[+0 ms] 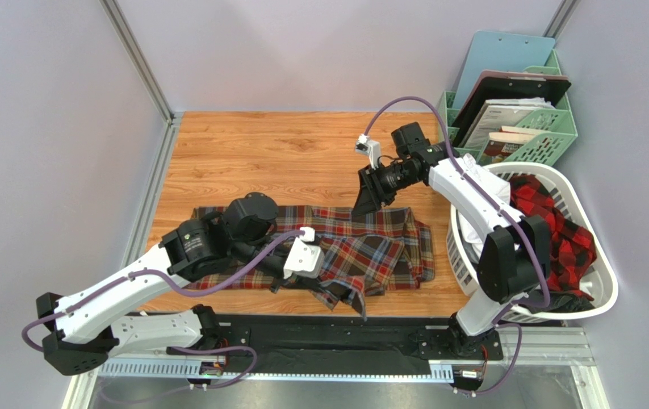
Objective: Fold and stack the long sleeve shirts
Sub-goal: Fold the shirt
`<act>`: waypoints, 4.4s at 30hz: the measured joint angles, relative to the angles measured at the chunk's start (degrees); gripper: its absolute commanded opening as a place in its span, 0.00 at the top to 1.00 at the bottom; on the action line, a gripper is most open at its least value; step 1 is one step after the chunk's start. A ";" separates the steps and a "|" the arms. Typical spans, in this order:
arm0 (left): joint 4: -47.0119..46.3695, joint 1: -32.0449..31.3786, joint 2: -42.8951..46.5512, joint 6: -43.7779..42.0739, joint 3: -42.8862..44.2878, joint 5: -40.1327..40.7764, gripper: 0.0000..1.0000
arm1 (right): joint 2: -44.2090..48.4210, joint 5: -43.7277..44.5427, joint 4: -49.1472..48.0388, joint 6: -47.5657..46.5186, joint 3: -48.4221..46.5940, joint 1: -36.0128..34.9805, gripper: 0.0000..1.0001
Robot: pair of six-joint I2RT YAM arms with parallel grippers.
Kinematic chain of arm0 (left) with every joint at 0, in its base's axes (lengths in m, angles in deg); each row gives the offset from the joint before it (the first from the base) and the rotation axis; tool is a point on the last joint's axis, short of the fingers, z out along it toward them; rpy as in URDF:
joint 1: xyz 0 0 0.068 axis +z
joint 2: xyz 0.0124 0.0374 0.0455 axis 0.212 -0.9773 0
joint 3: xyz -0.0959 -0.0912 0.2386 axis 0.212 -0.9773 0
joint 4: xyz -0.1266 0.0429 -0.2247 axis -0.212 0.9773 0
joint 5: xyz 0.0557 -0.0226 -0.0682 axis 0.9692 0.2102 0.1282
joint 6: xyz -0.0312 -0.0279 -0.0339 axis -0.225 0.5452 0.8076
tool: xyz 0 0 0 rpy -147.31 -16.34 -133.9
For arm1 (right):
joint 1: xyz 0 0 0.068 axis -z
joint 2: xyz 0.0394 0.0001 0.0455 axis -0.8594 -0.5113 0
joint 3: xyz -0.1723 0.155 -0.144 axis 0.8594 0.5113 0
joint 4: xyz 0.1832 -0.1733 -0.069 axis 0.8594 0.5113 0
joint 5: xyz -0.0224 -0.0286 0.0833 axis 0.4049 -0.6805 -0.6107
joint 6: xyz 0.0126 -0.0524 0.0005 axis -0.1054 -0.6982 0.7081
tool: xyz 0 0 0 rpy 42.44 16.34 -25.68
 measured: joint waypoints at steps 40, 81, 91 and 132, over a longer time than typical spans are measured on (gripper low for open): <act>-13.18 34.18 0.46 22.93 -13.94 3.19 1.00 | -10.93 6.75 5.46 -1.62 3.32 -5.27 0.59; 1.64 67.95 -5.86 -11.32 -17.00 22.60 0.32 | -11.08 21.27 11.63 -5.05 -0.48 -0.02 0.63; 2.75 61.44 -15.06 -18.88 -7.37 15.52 0.40 | -8.98 23.67 11.21 -3.89 -1.64 -5.66 0.68; 4.52 60.30 -31.36 -41.20 -6.34 22.77 0.57 | -28.06 54.07 -3.80 -6.67 -34.80 -0.28 0.71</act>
